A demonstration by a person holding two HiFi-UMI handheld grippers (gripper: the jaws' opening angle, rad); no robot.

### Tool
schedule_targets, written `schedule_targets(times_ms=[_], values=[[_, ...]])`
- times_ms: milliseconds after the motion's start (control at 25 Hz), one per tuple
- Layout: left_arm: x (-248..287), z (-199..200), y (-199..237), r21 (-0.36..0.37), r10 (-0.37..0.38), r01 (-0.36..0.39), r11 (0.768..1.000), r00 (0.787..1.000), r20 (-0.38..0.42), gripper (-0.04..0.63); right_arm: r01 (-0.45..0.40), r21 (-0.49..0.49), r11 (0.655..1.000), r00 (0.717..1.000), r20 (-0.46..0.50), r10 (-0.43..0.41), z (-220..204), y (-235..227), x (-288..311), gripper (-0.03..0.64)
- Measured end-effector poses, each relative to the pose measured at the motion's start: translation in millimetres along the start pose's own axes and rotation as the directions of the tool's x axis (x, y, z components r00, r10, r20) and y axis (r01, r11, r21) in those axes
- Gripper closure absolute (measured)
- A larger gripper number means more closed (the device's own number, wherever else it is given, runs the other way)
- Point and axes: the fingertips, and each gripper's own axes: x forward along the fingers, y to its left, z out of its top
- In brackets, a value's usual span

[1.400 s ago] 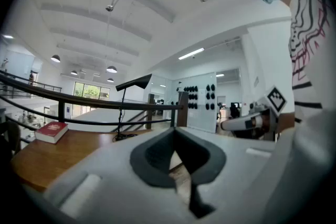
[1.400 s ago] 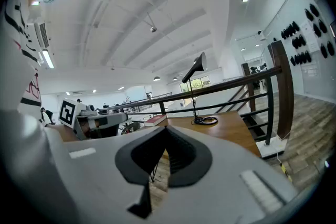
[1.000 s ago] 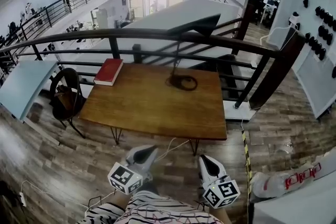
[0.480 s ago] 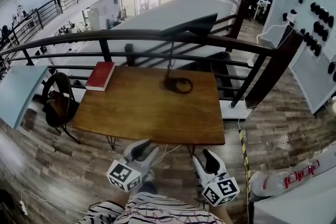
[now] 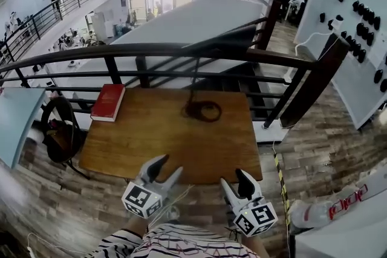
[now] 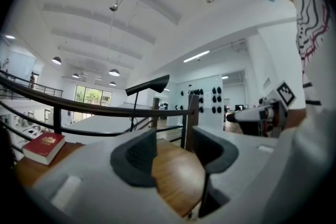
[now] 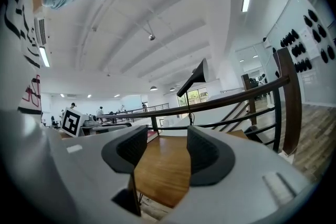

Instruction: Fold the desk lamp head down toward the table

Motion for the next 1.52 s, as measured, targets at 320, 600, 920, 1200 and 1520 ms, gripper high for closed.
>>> schedule_targets(times_ms=[320, 600, 920, 1200, 1520], values=[[24.0, 16.0, 80.4, 0.011, -0.038, 0.038, 0.999, 0.999, 0.01, 0.375, 0.043, -0.01, 0.999, 0.998, 0.043, -0.042, 22.8, -4.4, 81.7, 0.388], [41.5, 20.8, 133.0, 0.025, -0.075, 0.075, 0.997, 0.997, 0.007, 0.371, 0.082, -0.02, 0.996, 0.994, 0.072, -0.081, 31.4, -10.2, 133.3, 0.388], [71.0, 19.5, 160.7, 0.036, -0.088, 0.089, 0.995, 0.996, -0.003, 0.362, 0.085, -0.057, 0.995, 0.994, 0.076, -0.08, 45.9, -32.5, 166.4, 0.388], [112.1, 28.9, 173.3, 0.041, -0.034, 0.034, 0.999, 0.999, 0.011, 0.357, 0.039, -0.086, 0.996, 0.997, 0.075, -0.033, 73.9, -76.5, 192.8, 0.388], [166.9, 43.2, 179.8, 0.066, 0.032, -0.034, 0.997, 0.999, 0.024, 0.355, -0.038, -0.167, 0.985, 0.994, 0.092, 0.054, 119.1, -122.4, 214.1, 0.388]])
